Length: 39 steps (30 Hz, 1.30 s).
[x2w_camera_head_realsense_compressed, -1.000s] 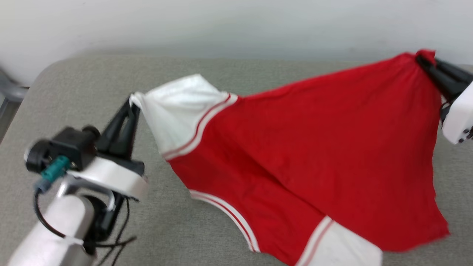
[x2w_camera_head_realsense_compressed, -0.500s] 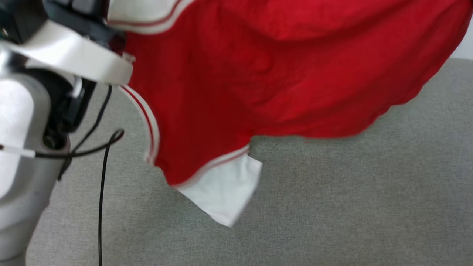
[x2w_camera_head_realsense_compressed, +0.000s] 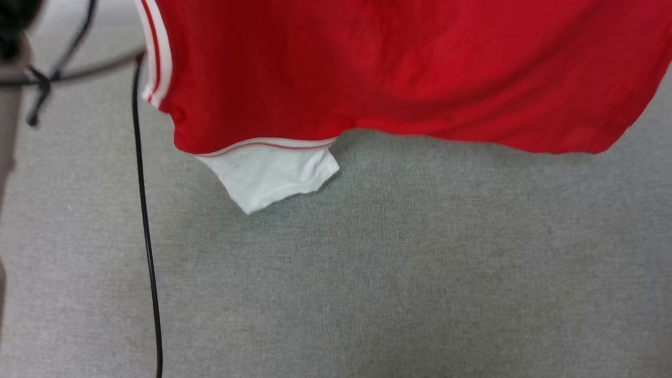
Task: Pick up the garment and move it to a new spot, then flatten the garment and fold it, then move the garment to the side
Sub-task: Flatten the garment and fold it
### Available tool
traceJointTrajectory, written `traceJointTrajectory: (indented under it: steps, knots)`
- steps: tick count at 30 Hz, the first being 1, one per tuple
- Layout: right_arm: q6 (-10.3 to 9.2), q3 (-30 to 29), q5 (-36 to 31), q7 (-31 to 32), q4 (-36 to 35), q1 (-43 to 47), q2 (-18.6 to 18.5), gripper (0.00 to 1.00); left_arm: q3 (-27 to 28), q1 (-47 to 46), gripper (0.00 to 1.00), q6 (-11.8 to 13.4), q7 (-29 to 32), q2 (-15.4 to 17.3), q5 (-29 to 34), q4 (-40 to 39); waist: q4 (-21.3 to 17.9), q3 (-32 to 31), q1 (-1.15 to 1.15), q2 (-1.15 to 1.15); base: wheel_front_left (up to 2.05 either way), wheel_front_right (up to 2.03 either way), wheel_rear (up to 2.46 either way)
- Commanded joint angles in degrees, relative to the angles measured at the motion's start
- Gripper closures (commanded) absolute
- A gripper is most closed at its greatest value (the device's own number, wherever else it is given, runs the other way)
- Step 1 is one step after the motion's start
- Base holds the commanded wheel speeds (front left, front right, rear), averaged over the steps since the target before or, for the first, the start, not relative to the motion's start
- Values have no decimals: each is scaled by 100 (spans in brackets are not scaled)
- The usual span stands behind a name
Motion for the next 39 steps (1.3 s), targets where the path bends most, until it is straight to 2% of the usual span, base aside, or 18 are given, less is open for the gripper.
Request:
traceJointTrajectory:
  steps: [1, 11, 17, 22, 28, 39]
  knots:
    - [-6, -19, -75, -4, 108, -282, 42, 100, 22, -277, 100, -69, 0, -3, 6, 139, -25, 389, 0, 0, 0, 0, 0]
    - [-7, 317, -598, -316, 1244, -2200, 314, 100, -77, -2312, 100, -388, -120, -191, 172, 1581, -91, 1279, 0, 0, 0, 0, 0]
    - [-6, 664, -968, -740, 2062, -3337, 470, 100, -221, -3452, 100, -482, -371, -341, 312, 2484, -105, 1494, 0, 0, 0, 0, 0]
    - [-6, 938, -1109, -1123, 2816, -4003, 636, 100, -414, -3986, 100, -533, -582, -475, 308, 3133, -96, 1540, 0, 0, 0, 0, 0]
    - [-6, 1317, -981, -1486, 3564, -4244, 763, 100, -626, -3957, 100, -560, -833, -480, 145, 3755, -100, 1663, 0, 0, 0, 0, 0]
    - [-6, 1983, -330, -2170, 4392, -3421, 924, 100, -901, -2752, 100, -570, -1365, -466, -393, 4239, -131, 1686, 0, 0, 0, 0, 0]
